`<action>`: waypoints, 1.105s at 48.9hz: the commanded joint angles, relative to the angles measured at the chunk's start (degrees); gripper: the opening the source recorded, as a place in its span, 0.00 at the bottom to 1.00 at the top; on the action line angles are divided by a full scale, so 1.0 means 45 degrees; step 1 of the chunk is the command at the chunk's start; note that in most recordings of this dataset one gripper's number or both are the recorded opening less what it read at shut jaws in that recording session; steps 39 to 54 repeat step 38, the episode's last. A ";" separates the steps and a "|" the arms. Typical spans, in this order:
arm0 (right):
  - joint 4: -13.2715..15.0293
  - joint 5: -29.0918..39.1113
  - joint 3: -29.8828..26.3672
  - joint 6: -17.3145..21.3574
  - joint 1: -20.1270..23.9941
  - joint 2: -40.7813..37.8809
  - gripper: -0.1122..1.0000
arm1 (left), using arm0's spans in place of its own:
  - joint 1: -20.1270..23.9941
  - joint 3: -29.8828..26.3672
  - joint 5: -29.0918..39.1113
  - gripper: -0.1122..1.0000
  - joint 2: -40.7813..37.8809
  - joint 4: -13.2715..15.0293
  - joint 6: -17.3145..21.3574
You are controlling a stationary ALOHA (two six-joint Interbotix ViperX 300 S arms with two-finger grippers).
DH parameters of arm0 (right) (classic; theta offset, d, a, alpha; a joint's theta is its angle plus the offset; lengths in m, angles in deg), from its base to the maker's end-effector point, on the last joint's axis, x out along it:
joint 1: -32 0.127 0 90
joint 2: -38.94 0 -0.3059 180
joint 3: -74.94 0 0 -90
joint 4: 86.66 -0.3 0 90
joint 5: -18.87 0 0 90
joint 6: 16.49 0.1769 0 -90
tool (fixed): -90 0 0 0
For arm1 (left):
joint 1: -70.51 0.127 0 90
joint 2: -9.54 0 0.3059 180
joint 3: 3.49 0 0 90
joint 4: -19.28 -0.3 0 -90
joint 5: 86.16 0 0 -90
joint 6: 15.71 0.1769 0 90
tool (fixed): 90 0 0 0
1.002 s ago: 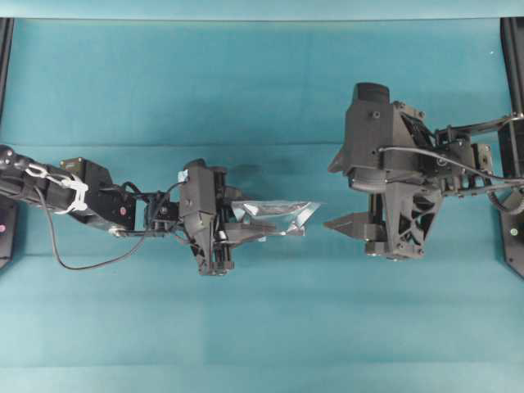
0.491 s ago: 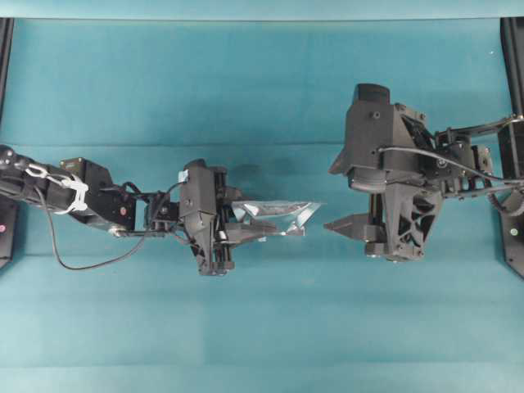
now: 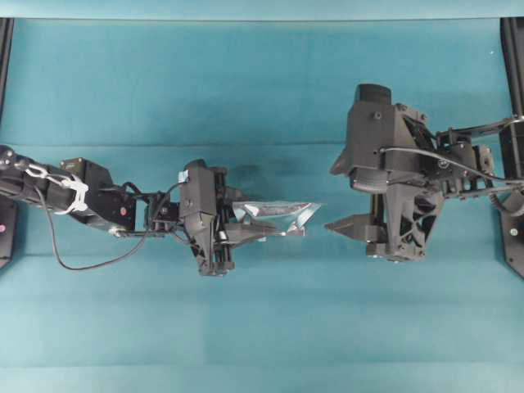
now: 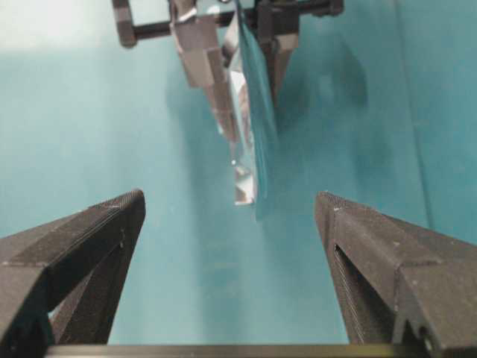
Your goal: Hand over the silver zip bag and make it stand upright.
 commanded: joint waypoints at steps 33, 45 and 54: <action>0.0000 -0.0078 0.0000 0.0137 0.0059 0.0391 0.92 | -0.0176 -0.0078 -0.0039 0.36 0.0117 -0.0039 -0.0020; -0.0020 -0.0078 0.0020 0.0137 0.0059 0.0391 0.92 | -0.0176 -0.0078 -0.0039 0.36 0.0117 -0.0039 -0.0020; -0.0020 -0.0078 0.0020 0.0137 0.0059 0.0391 0.92 | -0.0176 -0.0078 -0.0039 0.36 0.0117 -0.0039 -0.0020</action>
